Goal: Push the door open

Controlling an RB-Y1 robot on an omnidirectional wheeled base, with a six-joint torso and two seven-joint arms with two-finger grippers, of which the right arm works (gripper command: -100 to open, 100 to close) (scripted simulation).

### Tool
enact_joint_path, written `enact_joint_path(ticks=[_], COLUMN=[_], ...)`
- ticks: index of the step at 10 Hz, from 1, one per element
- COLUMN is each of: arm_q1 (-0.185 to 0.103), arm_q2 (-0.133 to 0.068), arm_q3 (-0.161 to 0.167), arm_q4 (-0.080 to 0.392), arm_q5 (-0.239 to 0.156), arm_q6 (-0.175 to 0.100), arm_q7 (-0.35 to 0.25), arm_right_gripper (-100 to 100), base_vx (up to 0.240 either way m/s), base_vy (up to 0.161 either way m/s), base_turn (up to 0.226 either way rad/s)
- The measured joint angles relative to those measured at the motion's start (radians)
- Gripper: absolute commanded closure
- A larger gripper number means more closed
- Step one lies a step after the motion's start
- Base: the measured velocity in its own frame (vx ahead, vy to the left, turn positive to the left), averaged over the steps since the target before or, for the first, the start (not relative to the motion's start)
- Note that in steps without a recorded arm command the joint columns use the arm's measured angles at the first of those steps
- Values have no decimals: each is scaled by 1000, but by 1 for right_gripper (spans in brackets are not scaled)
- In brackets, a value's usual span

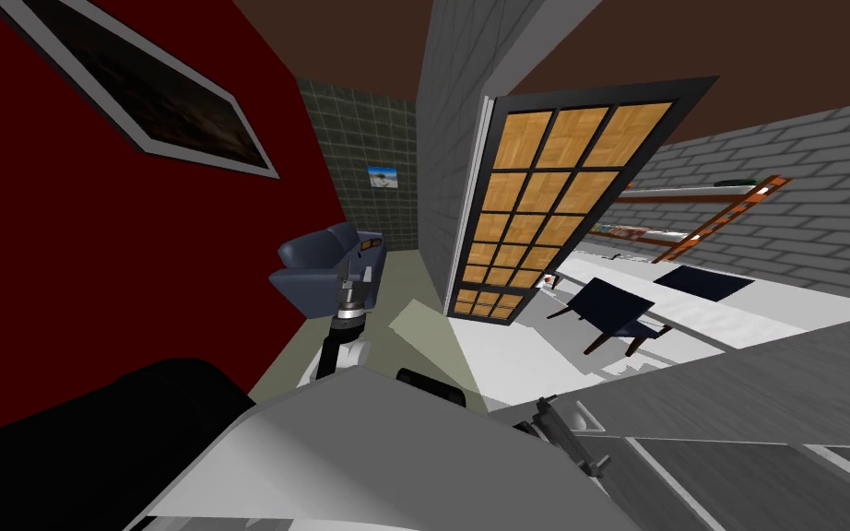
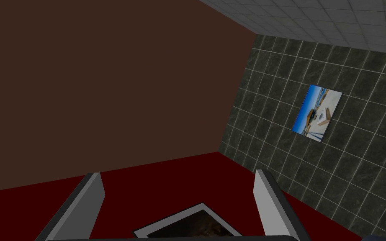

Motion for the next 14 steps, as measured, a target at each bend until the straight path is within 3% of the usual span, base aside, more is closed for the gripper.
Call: enact_joint_path(ticks=[2, 3, 8, 10, 14], arm_q1=[6, 7, 6, 9, 12], arm_q2=[19, 21, 19, 21, -1], arm_q3=[-2, -1, -1, -1, -23], arm_q4=[6, 6, 7, 4, 2], arm_q5=[-2, -2, -2, -10, -41], arm_q6=[-3, -5, 0, 4, -2], arm_q7=[-15, -16, -15, -10, -10], arm_right_gripper=[-100, 100, 100, 100, 100], base_vx=[72, -8, -5, 82, 127], base_vy=[-120, 14, 10, -98, -150], base_turn=[17, -2, 1, -23, -34])
